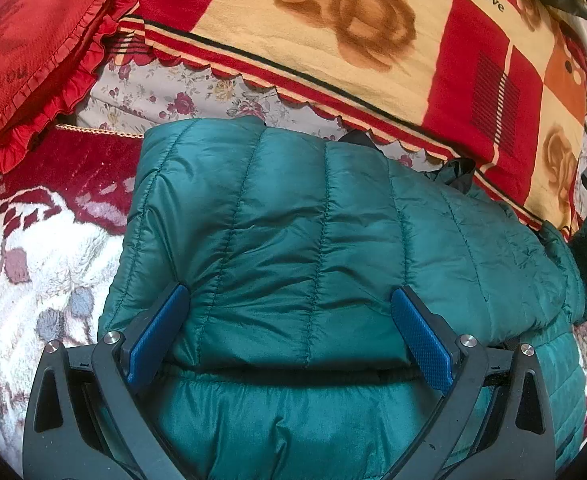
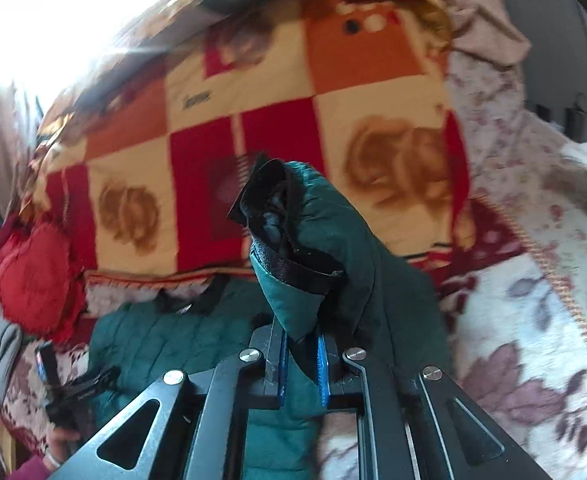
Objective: Fold large clothes
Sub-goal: 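Carry the held sleeve across the jacket body toward the left gripper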
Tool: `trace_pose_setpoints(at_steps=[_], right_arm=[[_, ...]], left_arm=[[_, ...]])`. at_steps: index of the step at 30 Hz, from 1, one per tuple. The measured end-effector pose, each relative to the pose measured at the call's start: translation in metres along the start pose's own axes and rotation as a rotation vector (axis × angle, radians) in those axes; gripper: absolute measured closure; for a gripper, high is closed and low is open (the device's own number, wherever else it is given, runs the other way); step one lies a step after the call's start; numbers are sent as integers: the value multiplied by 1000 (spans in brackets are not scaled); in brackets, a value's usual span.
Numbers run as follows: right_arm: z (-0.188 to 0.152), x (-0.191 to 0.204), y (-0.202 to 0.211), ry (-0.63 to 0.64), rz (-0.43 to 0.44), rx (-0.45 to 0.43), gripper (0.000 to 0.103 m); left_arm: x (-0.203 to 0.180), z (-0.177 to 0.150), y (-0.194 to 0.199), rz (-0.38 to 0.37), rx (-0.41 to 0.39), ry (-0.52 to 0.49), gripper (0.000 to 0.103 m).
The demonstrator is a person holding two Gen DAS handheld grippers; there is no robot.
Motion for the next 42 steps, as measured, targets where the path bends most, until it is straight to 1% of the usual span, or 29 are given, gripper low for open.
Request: trace_pose_setpoints(at_steps=[6, 9, 12, 14, 19, 20, 26, 35, 42], right_arm=[[-7, 38, -19, 22, 64, 43, 92], [-9, 54, -25, 24, 90, 52, 92], [-10, 66, -28, 29, 111, 56, 92], [-10, 75, -29, 38, 126, 59, 93], [-11, 88, -33, 37, 147, 65, 92], [-11, 90, -34, 35, 154, 66, 92], [-11, 109, -38, 42, 178, 70, 93], [-9, 139, -41, 85, 217, 90, 93], [-3, 162, -46, 85, 256, 90, 93]], left_arm=[[-2, -1, 1, 54, 4, -29, 2], [-3, -1, 3, 74, 23, -37, 2], [-6, 0, 14, 98, 14, -63, 2], [-9, 1, 22, 90, 6, -75, 2], [-11, 9, 46, 53, -4, -52, 2], [-10, 13, 53, 48, -17, -50, 2], [-12, 23, 72, 42, -48, -63, 2], [9, 19, 71, 29, -3, 6, 2], [22, 20, 73, 40, -6, 22, 2]])
Point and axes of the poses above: each gripper's, at about its wrist camera, not at the fingertips, and y roughly against the way its jaws point, x to its left, z to its top, the point moved 7 cm from there along -y, roughly the way its jaws point, and after that the axes turned 13 degrees about y, right-handed, at the moved point
